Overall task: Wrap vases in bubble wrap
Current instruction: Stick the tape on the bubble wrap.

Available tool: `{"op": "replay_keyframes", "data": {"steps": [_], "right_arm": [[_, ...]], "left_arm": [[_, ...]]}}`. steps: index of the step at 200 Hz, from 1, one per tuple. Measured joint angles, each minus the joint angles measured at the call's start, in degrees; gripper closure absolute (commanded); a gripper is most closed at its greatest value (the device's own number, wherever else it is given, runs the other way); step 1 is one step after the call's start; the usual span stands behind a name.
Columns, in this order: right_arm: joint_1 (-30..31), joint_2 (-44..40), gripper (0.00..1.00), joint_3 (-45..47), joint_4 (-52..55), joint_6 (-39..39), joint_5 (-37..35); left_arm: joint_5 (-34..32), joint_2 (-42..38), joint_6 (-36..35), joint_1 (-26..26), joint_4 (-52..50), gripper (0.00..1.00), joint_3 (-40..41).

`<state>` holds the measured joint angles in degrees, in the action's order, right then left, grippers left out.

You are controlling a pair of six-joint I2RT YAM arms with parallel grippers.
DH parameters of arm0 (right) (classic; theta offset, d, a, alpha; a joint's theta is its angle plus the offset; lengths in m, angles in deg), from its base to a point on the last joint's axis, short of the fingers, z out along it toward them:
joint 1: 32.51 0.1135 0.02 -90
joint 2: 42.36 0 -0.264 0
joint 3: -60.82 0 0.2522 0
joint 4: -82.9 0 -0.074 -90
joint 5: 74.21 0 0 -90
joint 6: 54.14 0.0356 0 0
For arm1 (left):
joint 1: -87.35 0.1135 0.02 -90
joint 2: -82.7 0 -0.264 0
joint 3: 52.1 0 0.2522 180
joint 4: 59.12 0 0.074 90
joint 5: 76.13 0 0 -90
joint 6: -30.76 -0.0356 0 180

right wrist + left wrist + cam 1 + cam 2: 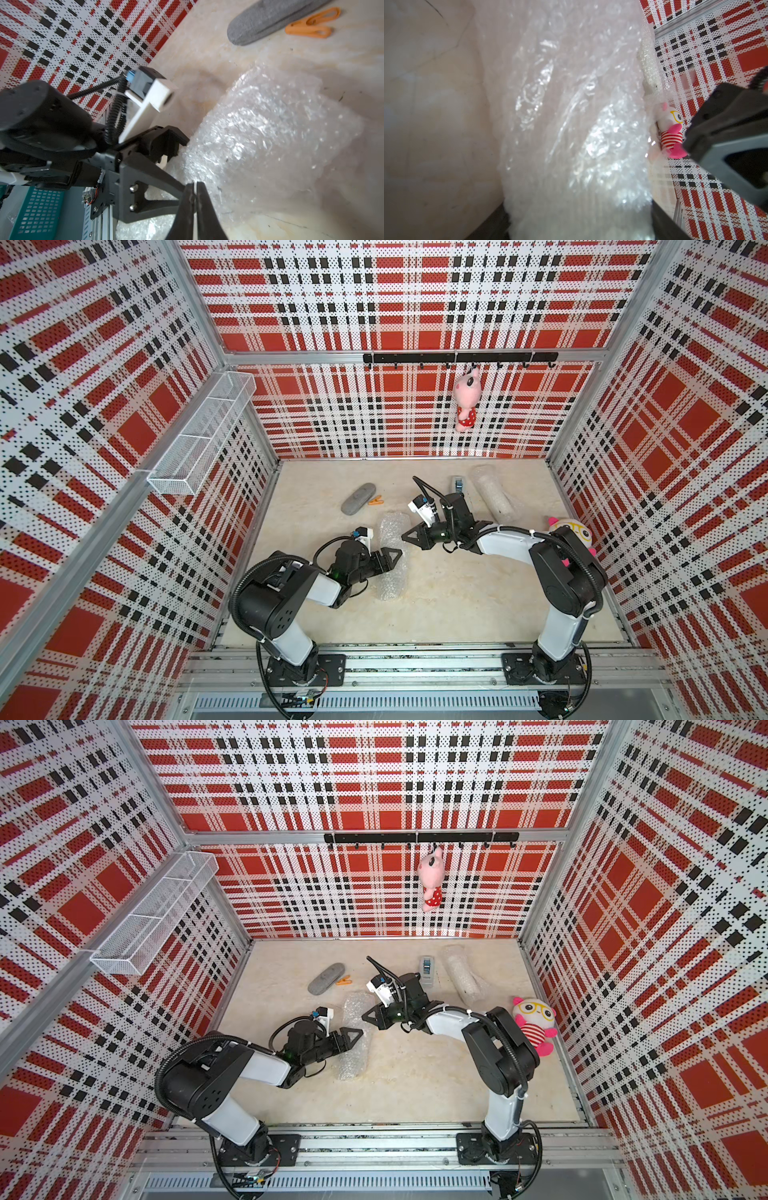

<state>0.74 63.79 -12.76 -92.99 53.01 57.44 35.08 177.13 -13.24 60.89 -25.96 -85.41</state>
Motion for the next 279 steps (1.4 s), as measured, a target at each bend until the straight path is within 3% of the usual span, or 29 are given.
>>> {"op": "replay_keyframes", "data": {"steps": [38,125,191,279], "right_arm": [[-0.46,4.48,0.94,0.92,-2.27,1.05,2.25],[-1.84,-0.04,0.95,2.54,-5.81,2.89,3.39],[-1.75,6.47,0.98,1.70,-9.73,5.01,4.59],[-0.26,-0.09,0.97,-2.84,-3.63,1.92,0.28]], "left_arm": [[-0.33,-0.07,0.15,-0.11,-0.02,0.74,0.02],[-0.46,-0.09,0.13,-0.26,-0.02,0.74,0.02],[-0.61,-0.11,0.26,-0.26,-0.11,0.74,0.00],[-0.57,-0.11,0.22,-0.33,-0.11,0.74,0.00]]}}
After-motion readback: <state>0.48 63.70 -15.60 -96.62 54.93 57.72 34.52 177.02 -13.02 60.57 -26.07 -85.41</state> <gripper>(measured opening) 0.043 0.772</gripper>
